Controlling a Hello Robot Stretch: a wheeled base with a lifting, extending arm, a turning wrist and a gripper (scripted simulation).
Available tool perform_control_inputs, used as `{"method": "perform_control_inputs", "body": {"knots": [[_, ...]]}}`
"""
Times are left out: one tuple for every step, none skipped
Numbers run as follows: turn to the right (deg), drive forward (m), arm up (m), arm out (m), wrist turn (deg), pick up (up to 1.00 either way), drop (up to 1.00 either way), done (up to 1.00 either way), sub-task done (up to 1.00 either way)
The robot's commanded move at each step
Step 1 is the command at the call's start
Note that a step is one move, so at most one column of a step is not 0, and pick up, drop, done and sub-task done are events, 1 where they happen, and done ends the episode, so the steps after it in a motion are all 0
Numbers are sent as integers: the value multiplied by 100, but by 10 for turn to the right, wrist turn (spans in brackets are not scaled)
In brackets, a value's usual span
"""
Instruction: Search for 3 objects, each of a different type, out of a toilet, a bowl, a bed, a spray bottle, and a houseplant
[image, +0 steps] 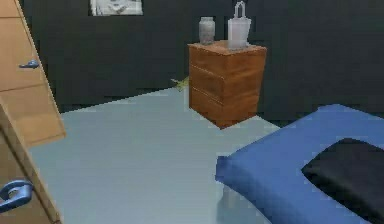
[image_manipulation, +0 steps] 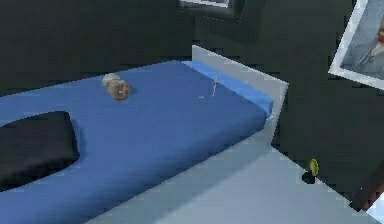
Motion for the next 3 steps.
{"method": "perform_control_inputs", "body": {"knots": [[0, 60, 0, 0, 0, 0, 0, 0, 0], [-300, 0, 0, 0, 0, 0, 0, 0, 0], [0, 45, 0, 0, 0, 0, 0, 0, 0]]}}
